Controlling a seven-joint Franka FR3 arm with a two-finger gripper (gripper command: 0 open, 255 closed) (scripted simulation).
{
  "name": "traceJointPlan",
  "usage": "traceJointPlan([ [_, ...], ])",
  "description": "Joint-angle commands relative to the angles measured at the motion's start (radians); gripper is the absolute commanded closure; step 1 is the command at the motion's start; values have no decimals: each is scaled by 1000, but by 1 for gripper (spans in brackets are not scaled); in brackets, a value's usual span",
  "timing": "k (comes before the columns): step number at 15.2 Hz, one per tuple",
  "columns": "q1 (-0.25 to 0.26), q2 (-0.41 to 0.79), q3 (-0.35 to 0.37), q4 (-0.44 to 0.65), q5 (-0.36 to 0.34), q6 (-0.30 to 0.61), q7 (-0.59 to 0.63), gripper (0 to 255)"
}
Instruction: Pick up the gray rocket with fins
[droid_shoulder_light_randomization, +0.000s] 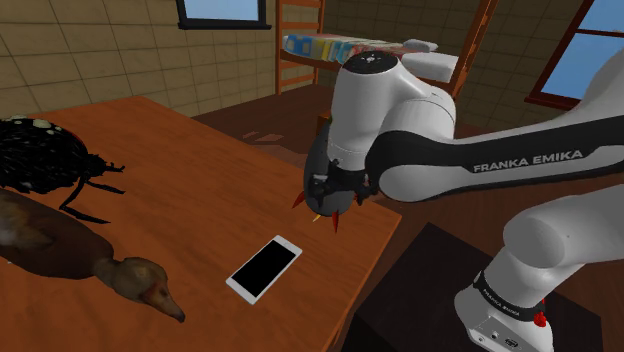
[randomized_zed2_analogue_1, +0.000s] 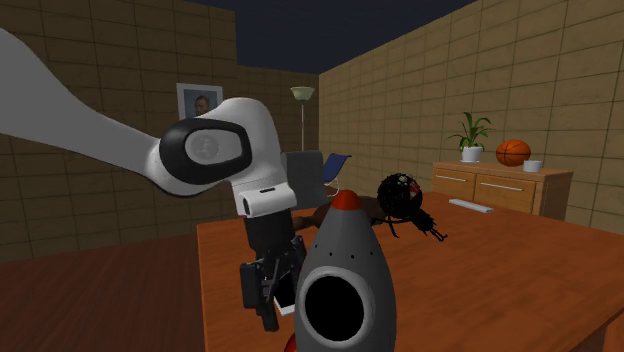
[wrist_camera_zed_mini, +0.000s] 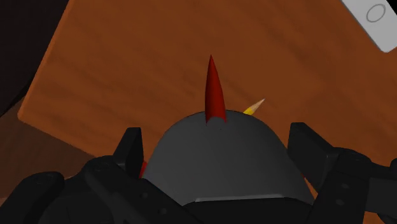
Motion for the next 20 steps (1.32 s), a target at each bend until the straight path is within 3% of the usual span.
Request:
traceJointPlan([
  [1,-14,13,26,-13,-1,30,19,0],
  [7,-37,42,72,-49,-3,96,40,0],
  [8,-38,44,73,-50,-3,99,40,255],
  [17,-37,42,72,-49,-3,96,40,255],
  [20,-21,23,41,-26,-1,53,26,255],
])
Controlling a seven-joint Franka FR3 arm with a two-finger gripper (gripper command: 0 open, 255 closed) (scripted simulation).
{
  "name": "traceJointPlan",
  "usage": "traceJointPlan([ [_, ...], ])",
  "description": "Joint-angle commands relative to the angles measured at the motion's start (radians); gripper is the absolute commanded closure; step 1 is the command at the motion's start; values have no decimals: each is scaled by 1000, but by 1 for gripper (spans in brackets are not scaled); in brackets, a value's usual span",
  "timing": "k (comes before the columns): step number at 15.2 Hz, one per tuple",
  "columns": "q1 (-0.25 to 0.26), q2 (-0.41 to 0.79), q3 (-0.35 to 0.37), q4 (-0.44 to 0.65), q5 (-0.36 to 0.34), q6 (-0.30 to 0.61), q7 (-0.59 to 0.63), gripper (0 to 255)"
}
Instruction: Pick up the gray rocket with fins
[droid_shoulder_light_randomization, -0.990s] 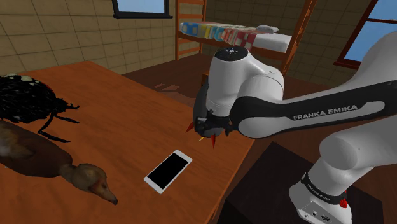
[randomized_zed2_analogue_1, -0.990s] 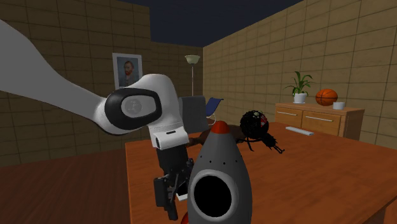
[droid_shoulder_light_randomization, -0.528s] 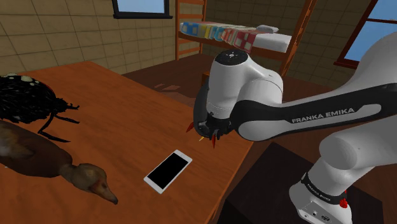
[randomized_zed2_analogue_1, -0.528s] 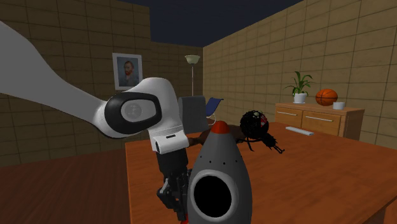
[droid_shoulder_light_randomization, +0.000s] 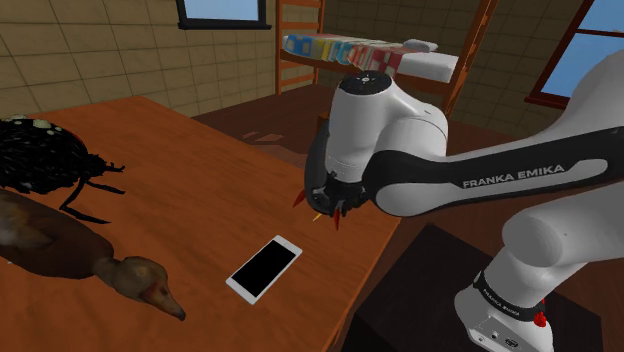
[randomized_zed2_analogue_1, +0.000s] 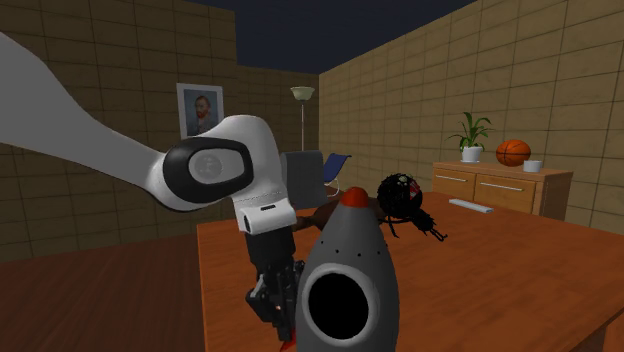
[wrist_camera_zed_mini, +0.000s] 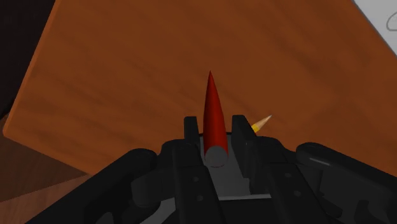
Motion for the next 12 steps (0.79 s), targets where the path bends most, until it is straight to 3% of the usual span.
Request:
traceJointPlan([
  [1,8,-11,-19,18,-1,-28,-8,255],
  [12,36,-60,-108,118,-10,-180,-48,255],
])
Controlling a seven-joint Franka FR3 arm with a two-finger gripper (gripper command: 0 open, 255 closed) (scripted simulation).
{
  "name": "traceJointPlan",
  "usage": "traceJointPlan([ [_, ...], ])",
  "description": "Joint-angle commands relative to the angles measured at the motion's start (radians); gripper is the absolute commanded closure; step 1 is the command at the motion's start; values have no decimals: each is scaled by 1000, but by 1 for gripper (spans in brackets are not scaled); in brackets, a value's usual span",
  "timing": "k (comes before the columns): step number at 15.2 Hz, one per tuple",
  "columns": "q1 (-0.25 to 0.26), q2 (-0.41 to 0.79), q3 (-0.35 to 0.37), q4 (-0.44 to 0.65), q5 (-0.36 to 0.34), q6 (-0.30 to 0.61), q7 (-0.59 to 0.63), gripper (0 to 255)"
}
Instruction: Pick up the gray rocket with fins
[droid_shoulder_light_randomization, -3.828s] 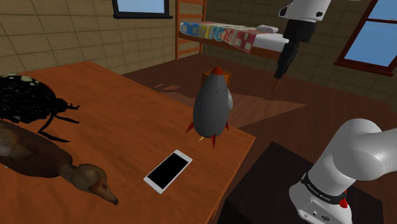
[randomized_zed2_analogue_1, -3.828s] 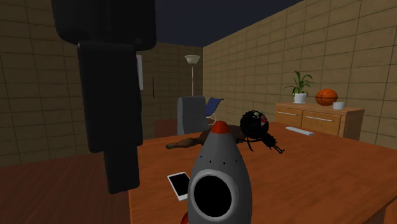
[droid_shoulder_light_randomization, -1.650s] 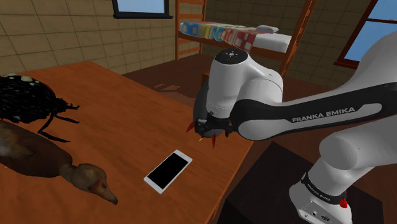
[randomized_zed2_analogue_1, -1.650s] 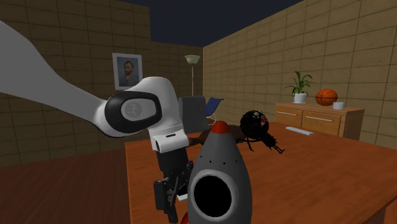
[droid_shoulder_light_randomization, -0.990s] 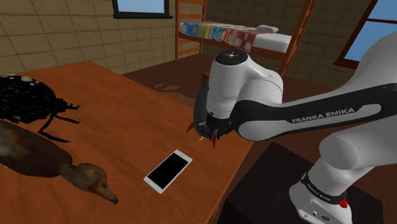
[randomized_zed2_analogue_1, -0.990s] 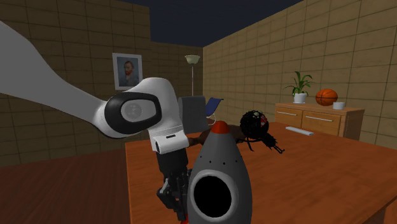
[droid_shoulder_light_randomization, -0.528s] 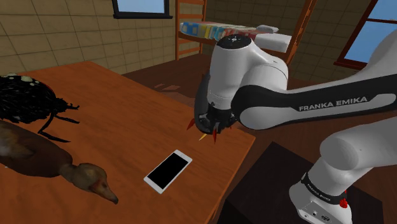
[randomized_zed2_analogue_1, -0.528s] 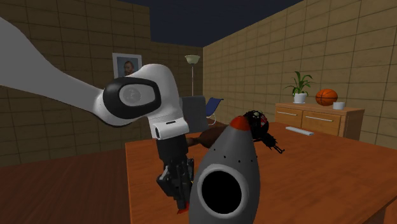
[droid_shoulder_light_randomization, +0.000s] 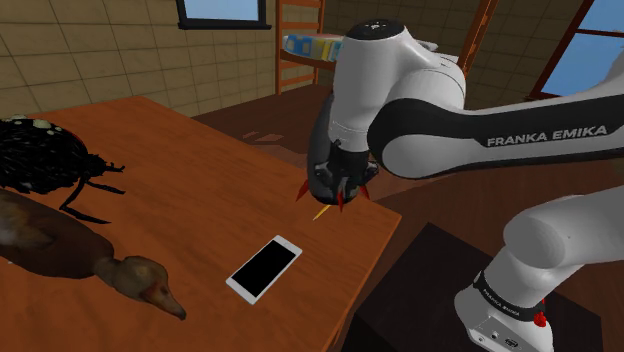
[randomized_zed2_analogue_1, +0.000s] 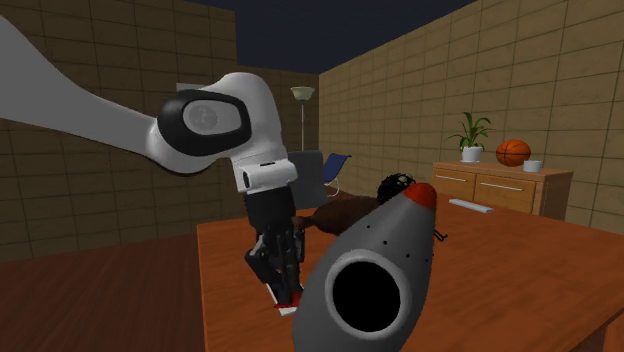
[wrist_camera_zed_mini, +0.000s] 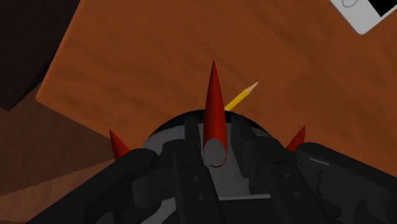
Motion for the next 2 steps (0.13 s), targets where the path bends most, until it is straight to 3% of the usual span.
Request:
traceJointPlan([
  [1,5,-7,-11,12,-1,-19,-5,255],
  [2,5,-7,-11,12,-1,-19,-5,255],
])
